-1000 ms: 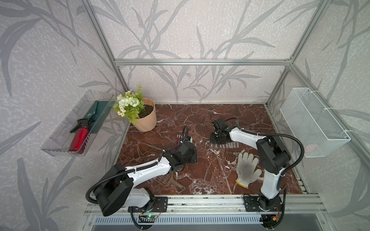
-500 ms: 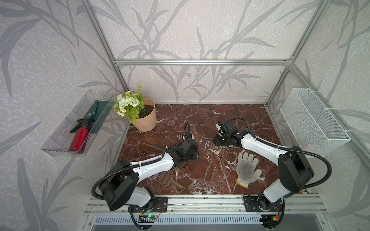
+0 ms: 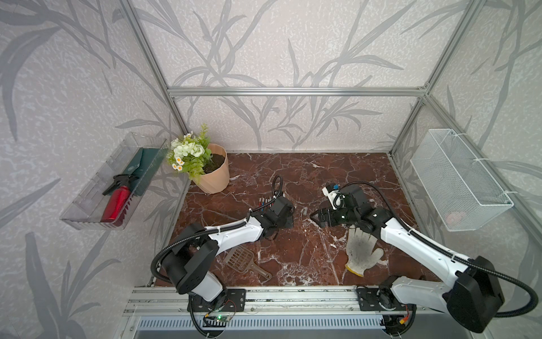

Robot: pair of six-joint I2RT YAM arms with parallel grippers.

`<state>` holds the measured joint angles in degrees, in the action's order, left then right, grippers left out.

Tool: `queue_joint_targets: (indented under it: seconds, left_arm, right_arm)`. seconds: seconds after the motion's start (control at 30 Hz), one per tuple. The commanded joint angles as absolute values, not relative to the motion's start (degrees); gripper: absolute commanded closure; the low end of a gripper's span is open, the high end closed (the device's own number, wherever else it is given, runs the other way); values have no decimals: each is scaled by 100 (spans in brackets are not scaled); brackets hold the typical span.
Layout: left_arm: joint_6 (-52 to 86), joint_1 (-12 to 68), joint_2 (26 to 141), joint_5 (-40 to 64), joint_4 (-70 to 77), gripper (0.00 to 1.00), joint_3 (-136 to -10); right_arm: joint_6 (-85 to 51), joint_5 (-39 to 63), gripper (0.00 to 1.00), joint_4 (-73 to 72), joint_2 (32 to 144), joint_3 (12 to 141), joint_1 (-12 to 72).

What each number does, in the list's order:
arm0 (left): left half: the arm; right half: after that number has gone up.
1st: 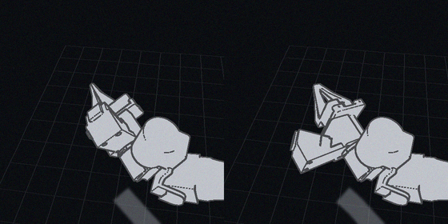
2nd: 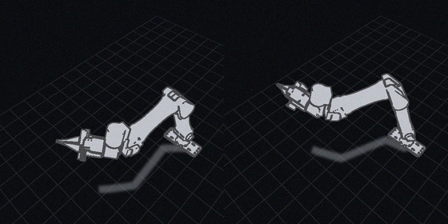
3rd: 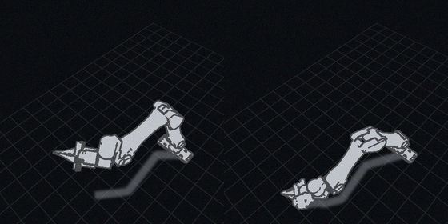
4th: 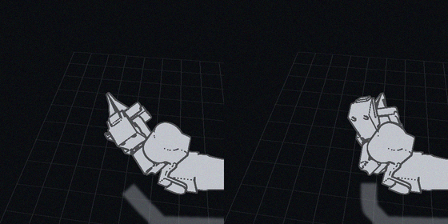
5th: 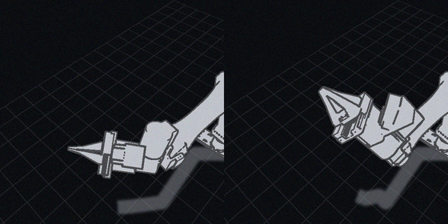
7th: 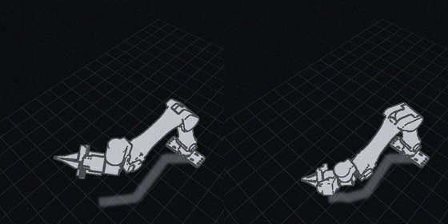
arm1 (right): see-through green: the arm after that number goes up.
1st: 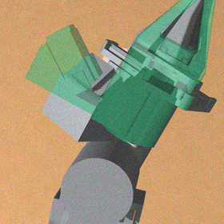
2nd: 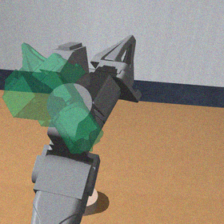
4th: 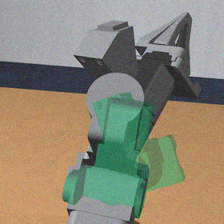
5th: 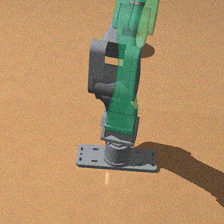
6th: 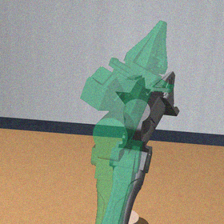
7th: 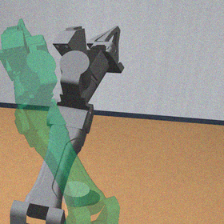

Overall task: Remove protective caps from carving knives
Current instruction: Place the carving knife at the center of the board.

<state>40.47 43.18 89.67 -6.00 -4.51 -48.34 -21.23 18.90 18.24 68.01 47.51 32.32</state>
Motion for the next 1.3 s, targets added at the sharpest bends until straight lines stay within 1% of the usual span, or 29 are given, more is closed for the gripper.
queue_joint_targets:
  seconds: [0.0,0.3,0.63,0.97,1.07,1.27]
  left_arm:
    - [3962,4246,9160,-895,-589,100,-5077]
    - [3836,4080,9628,-941,-721,100,-5374]
    - [3702,4000,10197,-896,-1029,100,-5774]
    - [3725,3964,10439,-1054,-1123,100,-5907]
    - [3728,3952,10475,-1082,-1153,99,-5917]
    - [3718,3938,10538,-1059,-1191,92,-5959]
  right_arm:
    - [-1997,2205,1,1747,6454,4630,3248]
    - [-1996,2422,1,1637,5981,4351,3249]
    - [-1943,2339,1,1720,5967,4344,3254]
    - [-1906,2306,1,1773,6060,4283,3253]
    - [-1907,2329,1,1754,6099,4283,3256]
    - [-1907,2325,1,1755,6126,4282,3256]
